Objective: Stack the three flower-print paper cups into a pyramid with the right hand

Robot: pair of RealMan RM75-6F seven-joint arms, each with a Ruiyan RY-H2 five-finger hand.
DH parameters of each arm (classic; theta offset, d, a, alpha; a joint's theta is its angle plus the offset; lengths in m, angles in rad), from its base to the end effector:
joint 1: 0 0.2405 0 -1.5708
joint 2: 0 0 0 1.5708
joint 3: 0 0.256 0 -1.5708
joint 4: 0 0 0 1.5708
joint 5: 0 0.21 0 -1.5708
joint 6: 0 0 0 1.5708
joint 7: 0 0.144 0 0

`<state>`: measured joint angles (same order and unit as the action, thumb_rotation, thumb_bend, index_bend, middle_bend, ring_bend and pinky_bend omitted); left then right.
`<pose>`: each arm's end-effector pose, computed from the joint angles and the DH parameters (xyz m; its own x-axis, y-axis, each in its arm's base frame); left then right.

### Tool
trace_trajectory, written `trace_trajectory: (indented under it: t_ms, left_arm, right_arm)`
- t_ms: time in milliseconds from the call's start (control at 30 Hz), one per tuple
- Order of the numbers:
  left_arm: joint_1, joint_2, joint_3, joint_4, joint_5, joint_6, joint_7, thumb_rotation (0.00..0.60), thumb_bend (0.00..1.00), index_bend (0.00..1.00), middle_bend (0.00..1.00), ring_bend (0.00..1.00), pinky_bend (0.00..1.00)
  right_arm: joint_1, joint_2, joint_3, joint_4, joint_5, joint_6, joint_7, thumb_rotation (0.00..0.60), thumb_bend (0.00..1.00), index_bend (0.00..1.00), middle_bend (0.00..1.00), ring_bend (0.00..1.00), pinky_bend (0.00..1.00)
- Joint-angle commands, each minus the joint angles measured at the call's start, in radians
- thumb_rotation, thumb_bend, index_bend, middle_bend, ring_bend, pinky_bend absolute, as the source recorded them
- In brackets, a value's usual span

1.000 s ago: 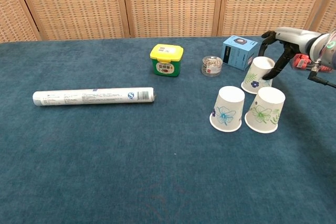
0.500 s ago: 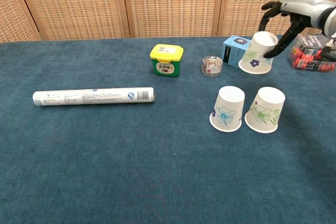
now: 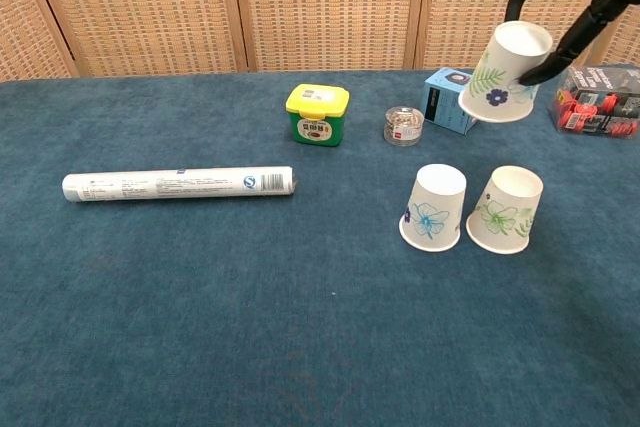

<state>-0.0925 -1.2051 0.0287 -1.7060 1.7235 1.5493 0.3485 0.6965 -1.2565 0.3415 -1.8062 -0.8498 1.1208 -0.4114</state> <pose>-0.2541 0.1604 0.1158 0.5437 -0.0544 0.8375 0.8089 -0.2320 -0.5402 -0.1369 -0.3586 0.1013 0.2783 -0.1052 0.9547 -0.9542 -0.1442 0.2622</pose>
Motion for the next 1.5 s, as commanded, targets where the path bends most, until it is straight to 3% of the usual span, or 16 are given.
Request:
trace_trajectory:
  t_ms: [33, 233, 433, 933, 1500]
  left_arm:
    - [0.0, 0.002, 0.001, 0.0, 0.002, -0.002, -0.004, 0.6, 0.21, 0.0, 0.0, 0.0, 0.0]
    - [-0.003, 0.0, 0.006, -0.001, 0.009, -0.01, -0.004, 0.6, 0.21, 0.0, 0.0, 0.0, 0.0]
    - [0.002, 0.005, 0.008, -0.006, 0.009, -0.007, -0.002, 0.6, 0.21, 0.0, 0.0, 0.0, 0.0]
    - [0.0, 0.001, 0.004, -0.005, 0.003, -0.019, 0.005, 0.6, 0.21, 0.0, 0.0, 0.0, 0.0]
    - [0.001, 0.002, 0.003, -0.005, 0.005, -0.018, 0.002, 0.6, 0.21, 0.0, 0.0, 0.0, 0.0]
  right_arm:
    - [-0.03, 0.036, -0.026, -0.064, 0.014, 0.048, -0.033, 0.6, 0.12, 0.51, 0.05, 0.0, 0.0]
    - [-0.059, 0.058, -0.056, -0.131, -0.016, 0.086, -0.035, 0.6, 0.12, 0.51, 0.05, 0.0, 0.0]
    - [-0.059, 0.037, -0.086, -0.13, -0.022, 0.08, -0.043, 0.6, 0.12, 0.51, 0.05, 0.0, 0.0]
    - [-0.037, -0.014, -0.106, -0.075, -0.004, 0.051, -0.049, 0.6, 0.12, 0.51, 0.05, 0.0, 0.0]
    - [-0.02, -0.043, -0.115, -0.087, 0.004, 0.045, -0.065, 0.6, 0.12, 0.51, 0.05, 0.0, 0.0]
